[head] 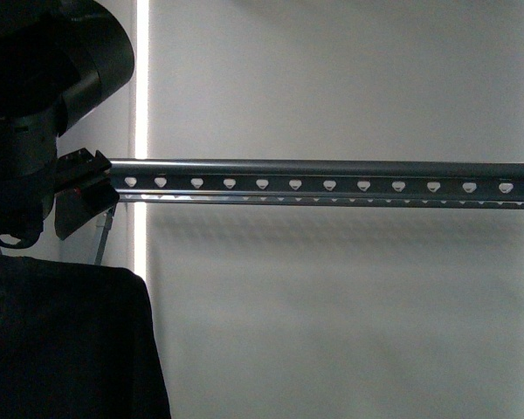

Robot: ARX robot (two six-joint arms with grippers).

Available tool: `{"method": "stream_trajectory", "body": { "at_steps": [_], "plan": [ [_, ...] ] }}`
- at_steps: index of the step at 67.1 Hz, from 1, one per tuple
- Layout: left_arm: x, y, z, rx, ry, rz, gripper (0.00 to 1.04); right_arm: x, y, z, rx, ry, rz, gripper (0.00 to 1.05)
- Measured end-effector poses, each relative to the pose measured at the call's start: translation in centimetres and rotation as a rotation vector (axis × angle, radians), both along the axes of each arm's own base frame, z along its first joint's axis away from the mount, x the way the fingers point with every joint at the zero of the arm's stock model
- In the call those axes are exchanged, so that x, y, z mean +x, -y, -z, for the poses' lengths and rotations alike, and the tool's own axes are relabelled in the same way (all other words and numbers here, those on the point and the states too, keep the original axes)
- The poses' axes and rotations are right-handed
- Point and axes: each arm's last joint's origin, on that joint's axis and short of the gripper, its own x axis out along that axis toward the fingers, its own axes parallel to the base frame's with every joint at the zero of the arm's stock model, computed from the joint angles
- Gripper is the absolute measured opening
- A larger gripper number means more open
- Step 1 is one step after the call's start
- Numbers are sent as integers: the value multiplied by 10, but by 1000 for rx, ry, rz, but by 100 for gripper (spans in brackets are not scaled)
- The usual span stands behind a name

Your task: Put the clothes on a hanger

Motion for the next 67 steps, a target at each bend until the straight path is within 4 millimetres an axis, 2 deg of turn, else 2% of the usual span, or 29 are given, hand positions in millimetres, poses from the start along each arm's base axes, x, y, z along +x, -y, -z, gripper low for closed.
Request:
{"method": "stream_trajectory", "body": {
  "at_steps": [22, 36, 60, 62, 67],
  "plan": [
    [16, -3, 13, 1, -22, -39, 98, 0, 0, 0, 0, 0, 0, 97],
    [26, -15, 28, 15, -31, -72, 98, 0, 0, 0, 0, 0, 0, 97],
    [47, -23, 50, 20, -74, -23, 98, 0, 0, 0, 0, 0, 0, 97],
    [49, -23, 52, 19, -84, -16, 95, 0, 0, 0, 0, 0, 0, 97],
    [50, -21, 54, 20, -100, 0, 78, 0, 0, 0, 0, 0, 0, 97]
  ]
}}
